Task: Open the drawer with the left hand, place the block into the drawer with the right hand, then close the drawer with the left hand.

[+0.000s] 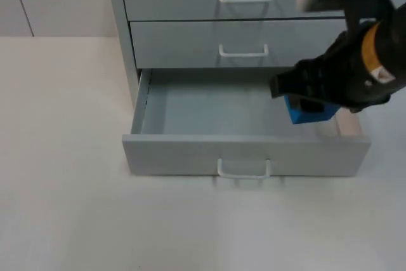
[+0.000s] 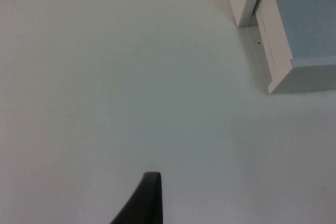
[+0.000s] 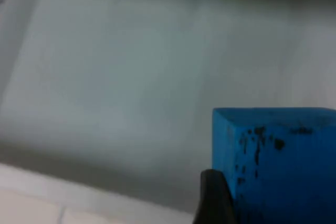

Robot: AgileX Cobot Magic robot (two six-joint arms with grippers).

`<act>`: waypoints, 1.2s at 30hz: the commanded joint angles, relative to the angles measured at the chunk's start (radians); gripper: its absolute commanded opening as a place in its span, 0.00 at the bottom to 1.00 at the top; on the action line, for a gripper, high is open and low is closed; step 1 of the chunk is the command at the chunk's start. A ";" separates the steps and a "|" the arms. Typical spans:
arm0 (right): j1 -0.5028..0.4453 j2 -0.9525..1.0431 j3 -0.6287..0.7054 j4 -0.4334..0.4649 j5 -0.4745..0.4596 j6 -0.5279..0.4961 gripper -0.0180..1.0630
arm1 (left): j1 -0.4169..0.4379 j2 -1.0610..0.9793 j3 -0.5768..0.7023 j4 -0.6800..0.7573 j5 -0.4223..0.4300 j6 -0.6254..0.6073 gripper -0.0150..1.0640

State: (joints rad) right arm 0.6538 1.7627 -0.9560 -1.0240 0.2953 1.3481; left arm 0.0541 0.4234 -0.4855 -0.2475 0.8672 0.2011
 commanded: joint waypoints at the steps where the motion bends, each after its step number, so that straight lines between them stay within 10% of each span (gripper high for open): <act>1: -0.004 0.033 -0.019 -0.126 -0.002 0.103 0.02 | 0.006 -0.006 0.002 0.004 -0.014 -0.004 0.99; 14: -0.004 0.212 -0.124 -0.256 -0.007 0.259 0.03 | 0.006 -0.006 0.004 0.006 -0.017 -0.004 0.99; 22: -0.004 0.238 -0.130 -0.256 -0.019 0.259 0.49 | 0.006 -0.006 0.004 0.006 -0.017 -0.004 0.99; 29: -0.004 0.177 -0.130 -0.252 -0.019 0.259 0.67 | 0.006 -0.006 0.004 0.006 -0.017 -0.004 0.99; 32: -0.004 0.137 -0.130 -0.220 -0.022 0.253 0.68 | 0.006 -0.006 0.004 0.006 -0.020 -0.004 0.99; 36: 0.008 0.049 -0.129 0.089 -0.013 -0.018 0.68 | 0.006 -0.006 0.004 0.009 -0.020 -0.004 0.99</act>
State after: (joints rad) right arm 0.6538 1.8653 -1.0818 -1.1206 0.2746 1.4938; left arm 0.0541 0.4234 -0.4833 -0.2431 0.8578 0.2011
